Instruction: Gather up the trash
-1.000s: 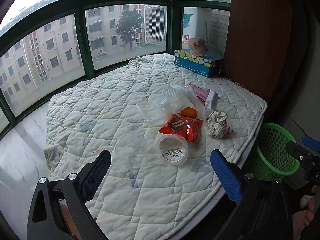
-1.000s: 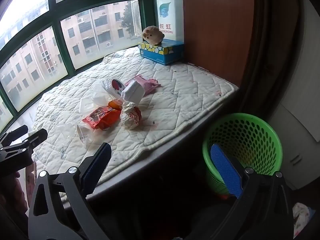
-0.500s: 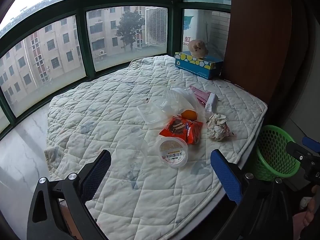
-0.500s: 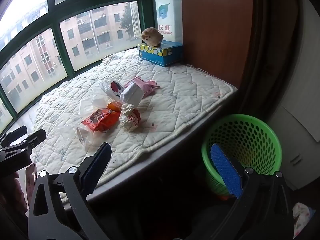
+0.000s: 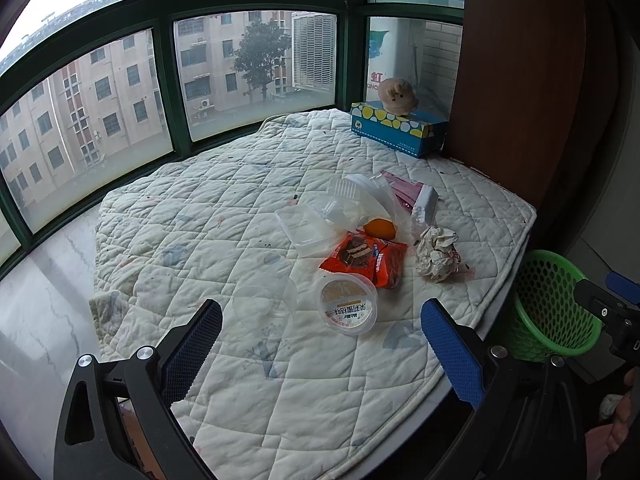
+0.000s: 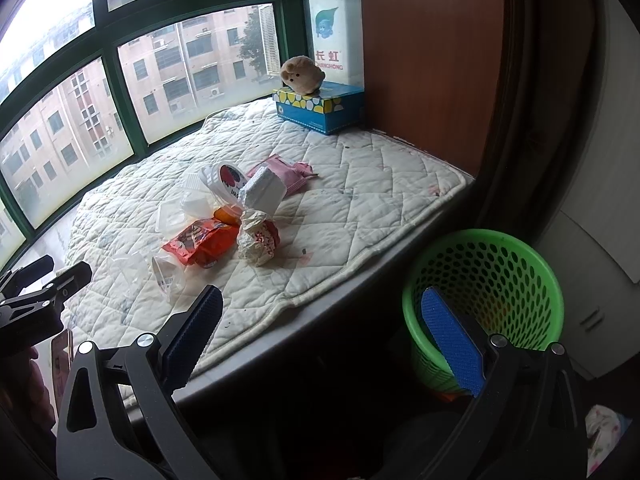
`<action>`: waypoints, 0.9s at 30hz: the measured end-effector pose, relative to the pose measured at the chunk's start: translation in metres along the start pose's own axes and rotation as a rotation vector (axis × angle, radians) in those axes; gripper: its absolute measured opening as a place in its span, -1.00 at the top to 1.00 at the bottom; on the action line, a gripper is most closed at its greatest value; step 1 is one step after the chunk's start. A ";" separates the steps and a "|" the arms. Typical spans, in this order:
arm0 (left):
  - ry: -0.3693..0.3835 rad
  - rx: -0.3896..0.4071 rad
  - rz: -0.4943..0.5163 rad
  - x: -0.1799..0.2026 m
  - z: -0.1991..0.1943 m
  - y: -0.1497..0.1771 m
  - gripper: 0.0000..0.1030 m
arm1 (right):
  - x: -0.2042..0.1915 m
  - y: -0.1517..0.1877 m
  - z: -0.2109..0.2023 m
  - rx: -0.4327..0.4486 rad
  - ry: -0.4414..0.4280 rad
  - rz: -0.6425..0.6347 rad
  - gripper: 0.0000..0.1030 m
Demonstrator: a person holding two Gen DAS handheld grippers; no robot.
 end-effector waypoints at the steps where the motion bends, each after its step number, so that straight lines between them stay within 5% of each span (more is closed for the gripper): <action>1: 0.000 0.000 0.000 0.000 0.000 0.000 -0.87 | 0.000 0.000 0.000 0.001 0.001 -0.001 -0.92; 27: -0.002 -0.009 -0.004 -0.002 0.003 0.001 -0.87 | 0.005 -0.008 0.006 0.010 0.008 0.008 -0.92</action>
Point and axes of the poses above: each gripper's, at about its wrist camera, not at the fingertips, and z roughly the way its jaws point, x to its right, y to its underside, the point moved 6 cm from there along z, roughly the way its jaws point, and after that the axes turned 12 degrees about x, right-handed, at the moved point
